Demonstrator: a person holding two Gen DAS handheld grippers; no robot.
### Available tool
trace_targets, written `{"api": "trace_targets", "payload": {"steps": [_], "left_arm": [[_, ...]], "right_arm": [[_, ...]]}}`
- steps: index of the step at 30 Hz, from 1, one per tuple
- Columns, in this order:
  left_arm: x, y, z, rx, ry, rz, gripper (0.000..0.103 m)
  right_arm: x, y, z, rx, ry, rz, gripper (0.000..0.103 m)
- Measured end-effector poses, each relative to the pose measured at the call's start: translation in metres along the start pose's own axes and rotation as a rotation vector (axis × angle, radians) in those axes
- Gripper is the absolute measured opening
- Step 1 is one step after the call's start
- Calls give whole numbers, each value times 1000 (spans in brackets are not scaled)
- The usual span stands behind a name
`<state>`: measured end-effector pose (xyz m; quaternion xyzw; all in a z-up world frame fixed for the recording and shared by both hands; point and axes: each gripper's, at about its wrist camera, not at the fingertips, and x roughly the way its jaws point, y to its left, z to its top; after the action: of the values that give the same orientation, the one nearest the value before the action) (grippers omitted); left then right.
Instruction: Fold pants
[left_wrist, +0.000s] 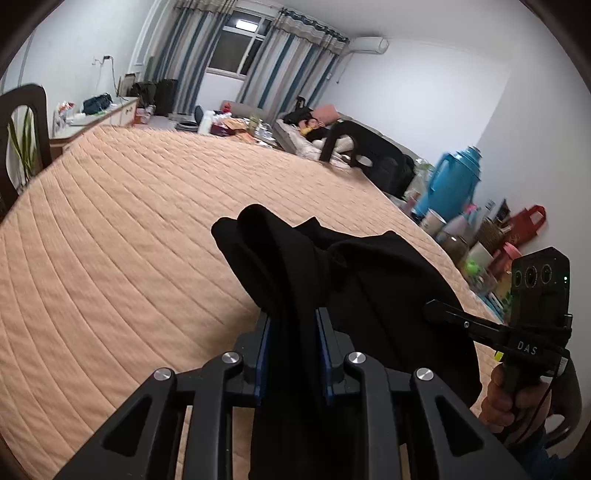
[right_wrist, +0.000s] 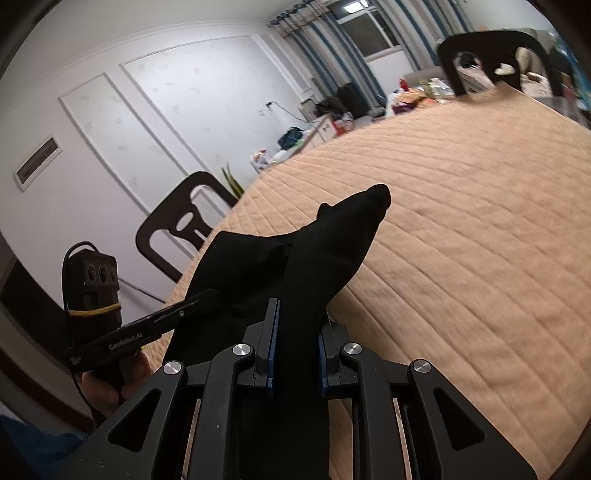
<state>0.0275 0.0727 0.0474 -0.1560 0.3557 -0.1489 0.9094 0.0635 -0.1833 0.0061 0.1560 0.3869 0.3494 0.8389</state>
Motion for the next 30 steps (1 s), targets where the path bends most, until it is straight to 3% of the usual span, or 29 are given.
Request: {"api": "trace_targets", "payload": {"steps": [10, 15, 18, 21, 24, 27, 30], "left_arm": [[26, 52, 62, 20, -15, 100, 25], [60, 92, 67, -32, 25, 122, 26], [70, 112, 55, -75, 47, 138, 34], [61, 120, 45, -85, 38, 143, 37], [48, 115, 42, -61, 19, 209, 36], [29, 100, 37, -36, -18, 216, 35], [13, 79, 27, 18, -48, 196, 35]], "right_arm": [[86, 10, 58, -10, 38, 76, 17], [123, -18, 71, 37, 77, 100, 17], [145, -41, 69, 66, 131, 36, 20], [142, -54, 59, 64, 148, -3, 26], [125, -50, 57, 19, 123, -86, 28], [102, -30, 56, -69, 71, -151, 27], [85, 0, 44, -181, 48, -140, 27]]}}
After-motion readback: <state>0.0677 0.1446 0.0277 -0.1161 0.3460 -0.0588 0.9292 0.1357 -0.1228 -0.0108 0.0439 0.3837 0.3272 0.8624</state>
